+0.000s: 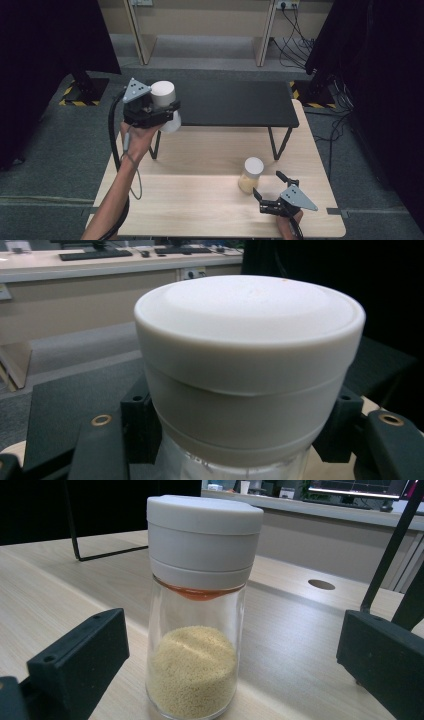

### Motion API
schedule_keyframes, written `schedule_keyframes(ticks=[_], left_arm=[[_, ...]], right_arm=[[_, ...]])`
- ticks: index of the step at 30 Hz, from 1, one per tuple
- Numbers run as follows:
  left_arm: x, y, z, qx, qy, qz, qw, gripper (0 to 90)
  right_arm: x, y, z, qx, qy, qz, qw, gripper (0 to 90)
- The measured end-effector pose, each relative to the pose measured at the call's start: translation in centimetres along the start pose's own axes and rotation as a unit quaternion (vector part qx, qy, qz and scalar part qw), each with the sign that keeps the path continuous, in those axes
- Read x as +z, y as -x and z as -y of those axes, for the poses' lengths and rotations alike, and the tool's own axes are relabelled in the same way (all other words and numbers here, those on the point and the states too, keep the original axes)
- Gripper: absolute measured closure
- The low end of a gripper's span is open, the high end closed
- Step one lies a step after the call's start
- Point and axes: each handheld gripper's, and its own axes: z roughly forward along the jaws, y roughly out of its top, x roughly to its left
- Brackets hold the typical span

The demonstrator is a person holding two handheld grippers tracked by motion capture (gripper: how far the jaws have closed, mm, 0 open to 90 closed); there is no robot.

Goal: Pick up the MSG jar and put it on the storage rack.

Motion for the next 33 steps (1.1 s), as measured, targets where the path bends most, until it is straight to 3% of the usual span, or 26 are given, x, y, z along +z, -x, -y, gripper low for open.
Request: schedule_keyframes(ticks=[5, 12, 18, 22, 26, 33], left_arm=[[1.9, 0.2, -0.5, -0.004, 0.000, -0.033, 0.9995, 35.0], [4.0, -0.2, -0.9, -0.002, 0.002, -0.062, 0.9981, 35.0], [5.4, -0.7, -0.6, -0.025, 0.007, -0.078, 0.9966, 35.0], [6.2, -0.1, -0.8, -0.015, 0.000, -0.098, 0.9951, 35.0], [6.8, -0.1, -0.5, -0.019, 0.009, -0.102, 0.9946, 35.0], [7.7, 0.4, -0.2, -0.015, 0.003, -0.107, 0.9942, 35.0]], right_arm=[[0.0, 0.0, 0.0, -0.002, 0.000, -0.001, 1.0000, 0.1], [0.0, 0.1, 0.0, 0.002, 0.002, -0.001, 1.0000, 0.1], [0.1, 0.3, 0.1, 0.004, 0.003, -0.007, 1.0000, 0.1], [0.1, 0.4, 0.1, 0.007, 0.003, -0.009, 0.9999, 0.1], [0.1, 0.4, 0.1, 0.009, 0.004, -0.010, 0.9999, 0.1], [0.1, 0.5, 0.2, 0.010, 0.004, -0.010, 0.9999, 0.1]])
